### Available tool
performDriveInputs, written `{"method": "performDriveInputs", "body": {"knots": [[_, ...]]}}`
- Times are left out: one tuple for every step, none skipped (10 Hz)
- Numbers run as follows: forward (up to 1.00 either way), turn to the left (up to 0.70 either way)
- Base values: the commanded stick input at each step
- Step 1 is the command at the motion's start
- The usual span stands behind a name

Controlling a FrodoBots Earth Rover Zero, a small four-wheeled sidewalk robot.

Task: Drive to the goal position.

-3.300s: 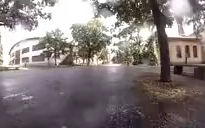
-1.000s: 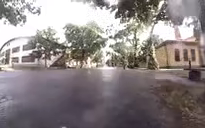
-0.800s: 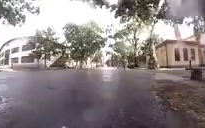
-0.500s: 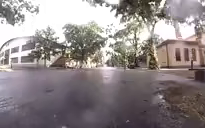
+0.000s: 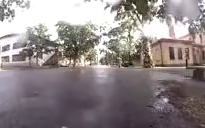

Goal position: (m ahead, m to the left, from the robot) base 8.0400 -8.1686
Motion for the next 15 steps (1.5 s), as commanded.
{"method": "performDriveInputs", "body": {"knots": [[0.85,-0.34],[0.85,-0.34],[0.85,-0.32],[0.85,-0.06],[0.85,0.00],[0.85,0.00],[0.85,0.00],[0.85,0.00],[0.85,0.00],[0.85,0.00],[0.85,0.00],[0.85,0.00],[0.85,0.00],[0.85,0.00],[0.85,0.00]]}}
